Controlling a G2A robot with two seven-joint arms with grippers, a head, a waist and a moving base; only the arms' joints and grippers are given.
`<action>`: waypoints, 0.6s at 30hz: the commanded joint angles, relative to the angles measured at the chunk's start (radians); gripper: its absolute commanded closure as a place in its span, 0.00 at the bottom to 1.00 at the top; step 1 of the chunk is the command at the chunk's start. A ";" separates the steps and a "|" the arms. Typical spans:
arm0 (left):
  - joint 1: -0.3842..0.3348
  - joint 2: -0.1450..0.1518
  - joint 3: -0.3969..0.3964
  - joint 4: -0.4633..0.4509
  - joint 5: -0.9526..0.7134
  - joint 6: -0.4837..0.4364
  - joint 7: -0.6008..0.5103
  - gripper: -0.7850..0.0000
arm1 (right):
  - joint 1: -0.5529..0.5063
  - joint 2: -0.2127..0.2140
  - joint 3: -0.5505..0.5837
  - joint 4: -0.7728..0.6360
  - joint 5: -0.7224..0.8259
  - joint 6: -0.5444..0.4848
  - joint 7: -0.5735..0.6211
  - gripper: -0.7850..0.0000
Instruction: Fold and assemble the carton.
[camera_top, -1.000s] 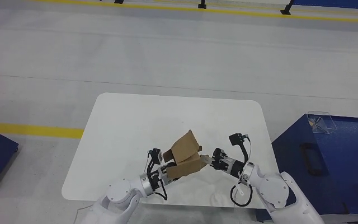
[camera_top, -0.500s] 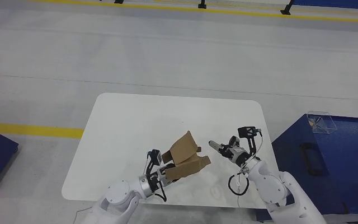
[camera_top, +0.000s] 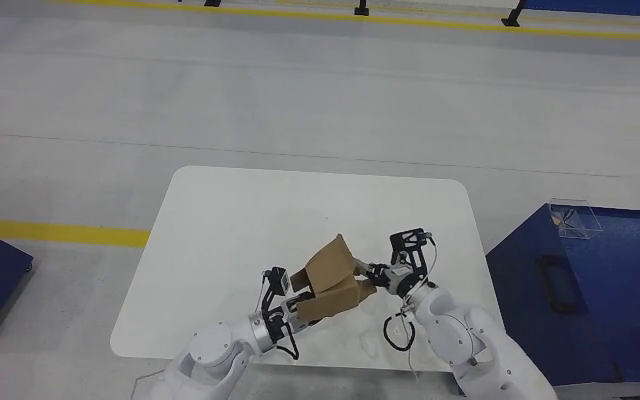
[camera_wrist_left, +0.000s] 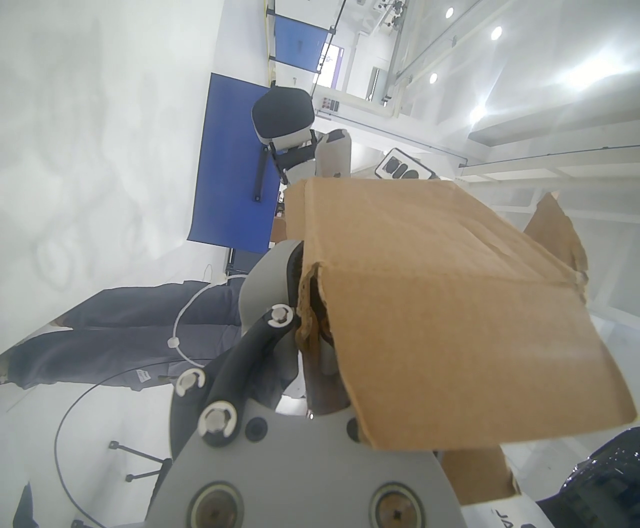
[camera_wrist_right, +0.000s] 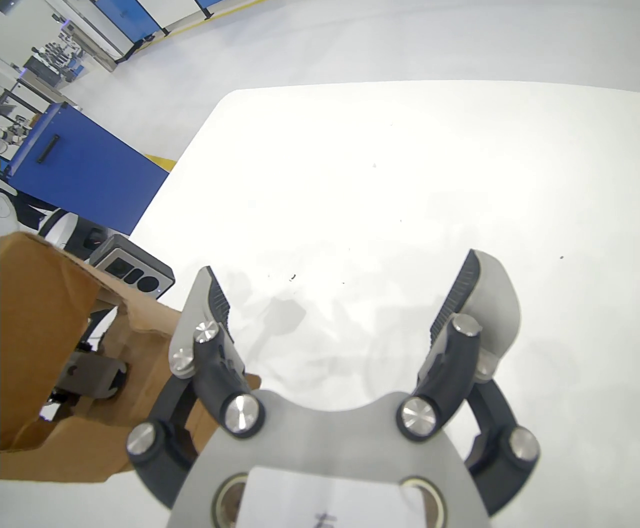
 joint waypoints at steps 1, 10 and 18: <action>-0.001 -0.001 -0.001 0.002 -0.003 0.002 0.007 1.00 | -0.010 -0.002 -0.014 -0.017 -0.046 0.017 -0.014 0.00; -0.014 -0.007 0.003 0.026 -0.021 0.007 0.033 1.00 | -0.037 -0.014 -0.049 -0.049 -0.120 0.048 -0.040 0.00; -0.010 -0.008 0.007 0.031 -0.011 0.004 0.022 1.00 | -0.021 -0.033 -0.100 -0.045 -0.170 0.077 -0.054 0.00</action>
